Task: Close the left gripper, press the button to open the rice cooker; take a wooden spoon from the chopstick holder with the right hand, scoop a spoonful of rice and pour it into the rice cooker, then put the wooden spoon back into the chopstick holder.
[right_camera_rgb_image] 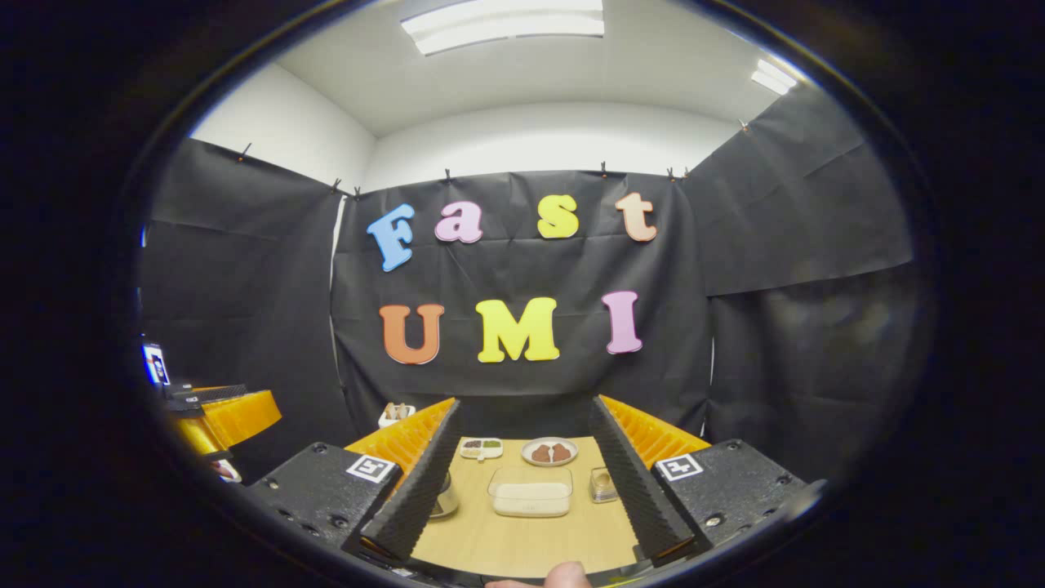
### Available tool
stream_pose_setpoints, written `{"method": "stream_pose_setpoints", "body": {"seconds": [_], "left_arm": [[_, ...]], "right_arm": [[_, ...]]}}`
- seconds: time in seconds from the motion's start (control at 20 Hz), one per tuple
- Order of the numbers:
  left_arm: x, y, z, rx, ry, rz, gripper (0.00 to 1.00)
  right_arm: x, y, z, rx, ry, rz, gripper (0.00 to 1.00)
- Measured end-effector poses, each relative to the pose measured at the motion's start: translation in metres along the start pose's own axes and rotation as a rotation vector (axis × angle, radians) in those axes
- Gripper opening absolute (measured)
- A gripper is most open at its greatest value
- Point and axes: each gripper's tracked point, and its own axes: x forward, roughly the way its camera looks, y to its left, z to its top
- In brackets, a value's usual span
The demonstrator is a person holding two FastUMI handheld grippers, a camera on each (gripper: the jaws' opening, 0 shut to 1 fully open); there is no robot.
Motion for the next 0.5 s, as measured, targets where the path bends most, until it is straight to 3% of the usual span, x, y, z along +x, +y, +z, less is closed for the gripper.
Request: {"method": "stream_pose_setpoints", "body": {"seconds": [0.5], "left_arm": [[0.0, -0.017, -0.013, 0.081, -0.008, -0.04, 0.94]], "right_arm": [[0.003, 0.027, 0.0, -0.046, 0.024, 0.033, 0.99]]}}
